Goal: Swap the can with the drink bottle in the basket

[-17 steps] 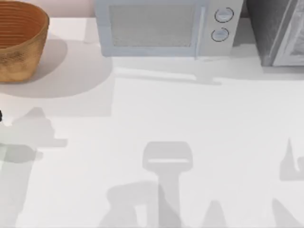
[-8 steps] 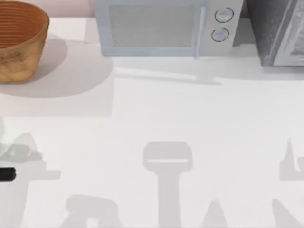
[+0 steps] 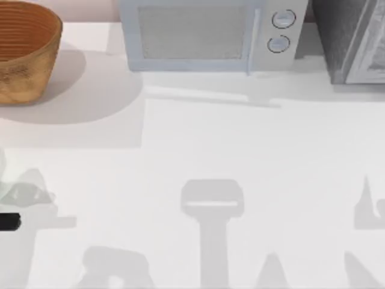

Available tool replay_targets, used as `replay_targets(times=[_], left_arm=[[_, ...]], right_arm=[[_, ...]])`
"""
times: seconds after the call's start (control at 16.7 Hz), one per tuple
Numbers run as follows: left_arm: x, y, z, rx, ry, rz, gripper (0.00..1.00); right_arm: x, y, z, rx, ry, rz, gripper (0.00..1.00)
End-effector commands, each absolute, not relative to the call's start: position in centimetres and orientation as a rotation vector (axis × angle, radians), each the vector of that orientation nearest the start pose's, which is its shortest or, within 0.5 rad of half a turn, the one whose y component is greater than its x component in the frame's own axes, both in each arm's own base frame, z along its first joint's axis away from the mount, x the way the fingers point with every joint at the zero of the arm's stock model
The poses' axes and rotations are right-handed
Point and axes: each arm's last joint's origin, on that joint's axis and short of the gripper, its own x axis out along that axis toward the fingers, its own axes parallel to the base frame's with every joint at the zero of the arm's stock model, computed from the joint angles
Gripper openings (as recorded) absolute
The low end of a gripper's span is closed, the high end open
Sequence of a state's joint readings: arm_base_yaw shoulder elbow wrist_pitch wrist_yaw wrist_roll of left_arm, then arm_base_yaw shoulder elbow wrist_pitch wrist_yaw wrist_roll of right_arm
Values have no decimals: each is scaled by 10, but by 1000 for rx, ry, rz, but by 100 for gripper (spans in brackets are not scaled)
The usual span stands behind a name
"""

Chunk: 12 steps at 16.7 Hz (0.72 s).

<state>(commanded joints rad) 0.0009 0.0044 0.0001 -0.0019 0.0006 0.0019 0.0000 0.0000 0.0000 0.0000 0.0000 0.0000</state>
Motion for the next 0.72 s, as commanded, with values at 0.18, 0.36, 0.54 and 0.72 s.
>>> replay_targets(times=[0.18, 0.36, 0.54, 0.72], left_arm=[[108, -3, 176, -6, -31, -46, 0], [115, -8, 204, -15, -83, -132, 0], [129, -14, 233, -19, -128, -237, 0], [147, -21, 256, -19, -161, -337, 0]], right_arm=[[106, -1, 160, 0, 0, 0, 100], [106, -1, 160, 0, 0, 0, 100], [106, -1, 160, 0, 0, 0, 100], [106, -1, 160, 0, 0, 0, 100]])
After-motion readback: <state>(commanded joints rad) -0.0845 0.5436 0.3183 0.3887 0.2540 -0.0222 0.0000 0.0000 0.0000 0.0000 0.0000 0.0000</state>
